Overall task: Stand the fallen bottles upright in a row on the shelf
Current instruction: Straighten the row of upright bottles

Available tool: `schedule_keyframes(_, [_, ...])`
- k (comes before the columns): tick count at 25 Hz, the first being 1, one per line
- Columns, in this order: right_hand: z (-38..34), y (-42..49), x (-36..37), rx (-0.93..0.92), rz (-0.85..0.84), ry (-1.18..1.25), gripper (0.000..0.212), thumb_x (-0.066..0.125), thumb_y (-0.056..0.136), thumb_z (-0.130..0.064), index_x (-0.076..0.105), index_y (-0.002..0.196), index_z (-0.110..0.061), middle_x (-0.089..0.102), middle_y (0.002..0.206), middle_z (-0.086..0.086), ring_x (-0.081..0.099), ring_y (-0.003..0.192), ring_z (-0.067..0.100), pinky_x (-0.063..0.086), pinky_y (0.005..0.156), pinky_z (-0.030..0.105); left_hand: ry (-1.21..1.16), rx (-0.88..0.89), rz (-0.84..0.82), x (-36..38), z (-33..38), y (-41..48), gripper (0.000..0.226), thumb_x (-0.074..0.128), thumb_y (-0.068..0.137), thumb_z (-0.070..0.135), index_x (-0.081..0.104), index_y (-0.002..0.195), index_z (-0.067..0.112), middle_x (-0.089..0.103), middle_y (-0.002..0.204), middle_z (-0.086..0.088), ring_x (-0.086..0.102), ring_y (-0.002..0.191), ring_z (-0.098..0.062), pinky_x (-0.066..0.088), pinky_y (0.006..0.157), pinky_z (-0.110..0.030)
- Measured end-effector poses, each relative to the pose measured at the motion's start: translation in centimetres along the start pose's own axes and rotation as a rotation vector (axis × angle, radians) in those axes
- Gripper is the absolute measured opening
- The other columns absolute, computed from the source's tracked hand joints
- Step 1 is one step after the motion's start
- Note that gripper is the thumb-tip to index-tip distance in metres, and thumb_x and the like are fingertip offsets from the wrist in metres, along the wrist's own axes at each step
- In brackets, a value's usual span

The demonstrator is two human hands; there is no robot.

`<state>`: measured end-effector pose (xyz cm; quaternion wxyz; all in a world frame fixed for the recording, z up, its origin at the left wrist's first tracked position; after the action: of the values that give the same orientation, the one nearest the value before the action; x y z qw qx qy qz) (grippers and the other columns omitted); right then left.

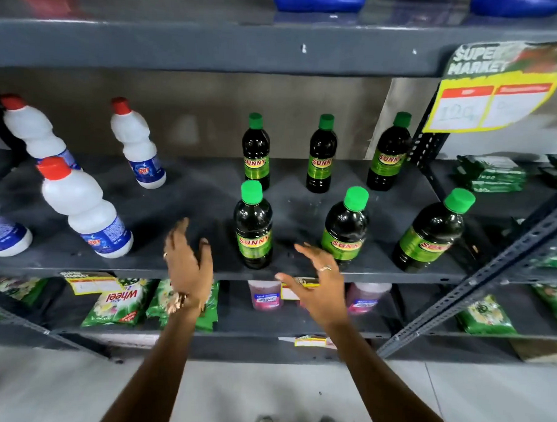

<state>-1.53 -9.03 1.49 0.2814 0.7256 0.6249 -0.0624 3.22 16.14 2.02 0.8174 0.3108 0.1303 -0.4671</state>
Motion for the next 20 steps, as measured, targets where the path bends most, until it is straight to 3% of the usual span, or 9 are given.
schedule_keyframes(2, [1.0,-2.4,-4.8,-0.034,0.295,-0.016,0.023,0.074,0.077,-0.045,0.061,0.095,-0.038,0.053,0.099,-0.030,0.056,0.095,0.011,0.044,0.086,0.018,-0.090,0.121,0.132,-0.4,3.2,-5.4,0.042,0.049,0.089,0.030,0.043,0.129,0.019,0.049,0.123,0.005,0.051,0.107,-0.022,0.044,0.091,-0.036])
schedule_keyframes(4, [2.8,-3.4,-9.9,-0.004,0.553,-0.011,0.022,0.069,0.082,-0.050,0.048,0.084,-0.041,0.048,0.091,-0.028,0.051,0.082,0.021,0.047,0.077,0.037,-0.195,0.270,-0.013,2.4,7.5,-10.2,0.039,0.049,0.088,0.038,0.043,0.126,0.033,0.043,0.117,0.030,0.053,0.102,-0.011,0.047,0.085,-0.037])
schedule_keyframes(6, [5.6,-3.1,-13.8,0.031,0.708,-0.023,0.034,0.069,0.081,-0.054,0.048,0.096,-0.031,0.045,0.101,-0.015,0.048,0.091,0.019,0.045,0.080,0.047,-0.231,0.312,-0.200,6.5,11.0,-12.6,0.051,0.055,0.084,0.046,0.036,0.131,0.039,0.042,0.123,0.031,0.050,0.110,-0.004,0.047,0.091,-0.034])
schedule_keyframes(7, [7.1,-2.4,-15.3,0.084,0.708,-0.014,0.049,0.072,0.078,-0.054,0.049,0.108,-0.023,0.047,0.111,-0.003,0.048,0.099,0.018,0.045,0.087,0.046,-0.229,0.271,-0.259,8.7,12.3,-12.9,0.065,0.061,0.079,0.049,0.031,0.136,0.036,0.043,0.128,0.020,0.048,0.118,-0.008,0.045,0.097,-0.033])
schedule_keyframes(9, [9.6,-0.6,-16.8,0.209,0.531,0.063,0.080,0.084,0.066,-0.048,0.045,0.127,-0.014,0.051,0.128,0.010,0.053,0.114,0.019,0.045,0.100,0.043,-0.185,0.090,-0.334,12.4,13.5,-12.1,0.103,0.074,0.063,0.054,0.017,0.144,0.024,0.042,0.139,-0.004,0.042,0.129,-0.021,0.037,0.108,-0.040])
schedule_keyframes(11, [10.8,0.6,-16.9,0.231,0.311,0.050,0.084,0.091,0.058,-0.037,0.046,0.126,-0.020,0.061,0.125,0.008,0.059,0.114,0.021,0.047,0.099,0.038,-0.102,-0.066,-0.376,14.6,13.6,-11.1,0.126,0.081,0.050,0.055,0.007,0.146,0.020,0.048,0.137,-0.014,0.043,0.127,-0.032,0.034,0.108,-0.049])
schedule_keyframes(15, [12.3,0.9,-16.7,0.203,0.194,-0.040,0.089,0.090,0.062,-0.034,0.044,0.135,-0.013,0.063,0.124,0.011,0.060,0.114,0.028,0.046,0.097,0.036,-0.064,-0.094,-0.306,15.4,12.6,-10.8,0.108,0.079,0.051,0.053,0.024,0.139,0.023,0.060,0.123,-0.009,0.046,0.117,-0.033,0.030,0.102,-0.047])
schedule_keyframes(20, [12.4,1.0,-16.7,0.203,0.145,-0.042,0.100,0.087,0.062,-0.041,0.038,0.142,-0.008,0.056,0.134,0.013,0.051,0.125,0.029,0.041,0.106,0.047,-0.102,-0.115,-0.296,15.3,12.3,-10.8,0.087,0.077,0.051,0.052,0.042,0.124,0.022,0.062,0.115,-0.003,0.047,0.113,-0.025,0.030,0.097,-0.039])
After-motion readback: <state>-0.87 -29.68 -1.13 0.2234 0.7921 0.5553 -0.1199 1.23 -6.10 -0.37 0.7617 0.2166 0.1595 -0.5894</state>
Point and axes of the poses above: each hand's wrist, its own y-axis towards the middle knuckle, its own x-axis out of the palm, z = x × y, the point moved 4 cm from there along y, towards the middle knuckle
